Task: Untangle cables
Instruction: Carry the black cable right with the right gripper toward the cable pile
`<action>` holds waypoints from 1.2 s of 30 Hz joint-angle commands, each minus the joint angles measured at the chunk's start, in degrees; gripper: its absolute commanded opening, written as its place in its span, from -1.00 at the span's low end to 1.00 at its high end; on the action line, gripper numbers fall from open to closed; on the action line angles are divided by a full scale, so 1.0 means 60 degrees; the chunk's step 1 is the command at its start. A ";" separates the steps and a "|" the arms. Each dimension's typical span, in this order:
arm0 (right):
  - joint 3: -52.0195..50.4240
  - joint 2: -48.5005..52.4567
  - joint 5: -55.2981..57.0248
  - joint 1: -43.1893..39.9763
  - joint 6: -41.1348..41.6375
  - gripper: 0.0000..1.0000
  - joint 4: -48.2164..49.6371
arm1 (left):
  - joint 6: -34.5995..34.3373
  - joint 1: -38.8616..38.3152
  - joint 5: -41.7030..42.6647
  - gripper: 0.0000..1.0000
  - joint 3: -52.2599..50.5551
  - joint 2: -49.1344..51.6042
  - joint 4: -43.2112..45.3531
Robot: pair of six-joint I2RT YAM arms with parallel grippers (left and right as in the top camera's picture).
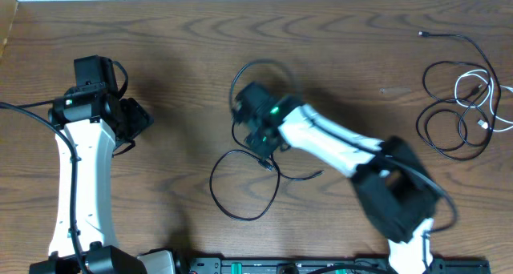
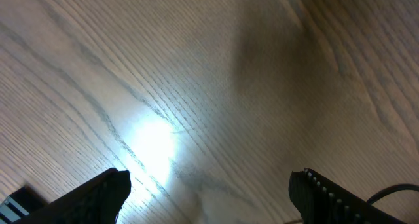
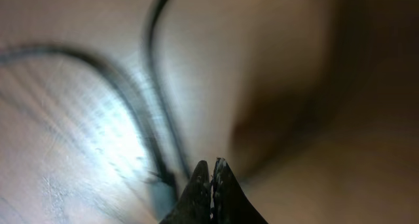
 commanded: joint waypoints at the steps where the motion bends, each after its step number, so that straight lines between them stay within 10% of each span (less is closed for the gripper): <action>1: 0.0612 -0.1993 0.1213 -0.1180 0.0714 -0.98 0.0033 | -0.0149 0.0029 -0.0033 0.66 0.0120 -0.0131 -0.0033; 5: 0.0612 -0.3118 0.0488 -0.2732 0.0707 -0.98 -0.0244 | -0.0149 0.0029 -0.0029 0.66 0.0120 -0.0131 -0.0033; 12: 0.0211 -0.2335 -0.1716 -0.2364 0.0707 0.36 -0.1472 | -0.0149 0.0029 -0.0029 0.66 0.0120 -0.0131 -0.0036; 36: 0.0197 0.1195 -0.1202 0.0954 0.1319 0.58 0.0076 | -0.0149 0.0029 -0.0029 0.66 0.0120 -0.0131 -0.0029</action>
